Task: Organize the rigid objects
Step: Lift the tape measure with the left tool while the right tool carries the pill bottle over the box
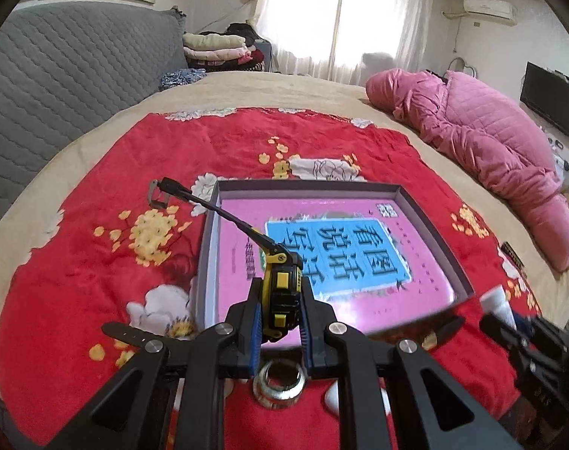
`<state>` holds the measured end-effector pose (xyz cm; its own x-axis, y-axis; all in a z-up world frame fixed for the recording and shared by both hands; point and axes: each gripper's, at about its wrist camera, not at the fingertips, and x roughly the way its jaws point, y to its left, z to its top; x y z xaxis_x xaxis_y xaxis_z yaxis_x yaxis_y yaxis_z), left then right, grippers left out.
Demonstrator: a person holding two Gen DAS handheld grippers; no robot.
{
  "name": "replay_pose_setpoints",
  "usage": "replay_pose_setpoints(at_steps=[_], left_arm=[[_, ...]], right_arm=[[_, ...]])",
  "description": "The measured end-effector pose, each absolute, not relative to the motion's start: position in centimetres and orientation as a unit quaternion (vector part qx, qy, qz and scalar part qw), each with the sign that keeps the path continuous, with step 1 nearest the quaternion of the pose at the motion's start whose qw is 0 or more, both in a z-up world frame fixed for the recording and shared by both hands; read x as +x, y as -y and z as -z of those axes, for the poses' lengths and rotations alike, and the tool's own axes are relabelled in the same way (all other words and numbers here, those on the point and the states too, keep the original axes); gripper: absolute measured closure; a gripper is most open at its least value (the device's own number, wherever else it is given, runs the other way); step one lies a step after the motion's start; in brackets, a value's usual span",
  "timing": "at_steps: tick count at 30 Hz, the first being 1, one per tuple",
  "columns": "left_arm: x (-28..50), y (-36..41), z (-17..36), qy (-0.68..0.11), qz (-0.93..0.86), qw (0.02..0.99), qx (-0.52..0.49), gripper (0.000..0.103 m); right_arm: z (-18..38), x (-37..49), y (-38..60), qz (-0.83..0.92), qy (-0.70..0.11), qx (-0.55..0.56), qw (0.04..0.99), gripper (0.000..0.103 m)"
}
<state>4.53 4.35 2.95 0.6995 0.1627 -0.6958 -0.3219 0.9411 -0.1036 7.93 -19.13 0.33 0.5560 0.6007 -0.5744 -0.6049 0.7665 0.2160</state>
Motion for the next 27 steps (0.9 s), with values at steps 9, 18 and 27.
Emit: replay_pose_setpoints(at_steps=[9,18,27], left_arm=[[8.0,-3.6,-2.0,-0.365,-0.134,0.914,-0.114,0.086],[10.4,-4.7,0.7,-0.410,-0.126,0.892,-0.143,0.086],[11.1,-4.4,3.0,-0.442,-0.075,0.880,-0.156,0.086]], right_arm=[[-0.4,8.3,19.0,-0.316,-0.317,-0.020,0.894,0.076],[-0.5,10.4,17.2,-0.284,-0.336,-0.039,0.897,0.076],[-0.2,11.9,15.5,-0.255,-0.354,-0.069,0.897,0.076]])
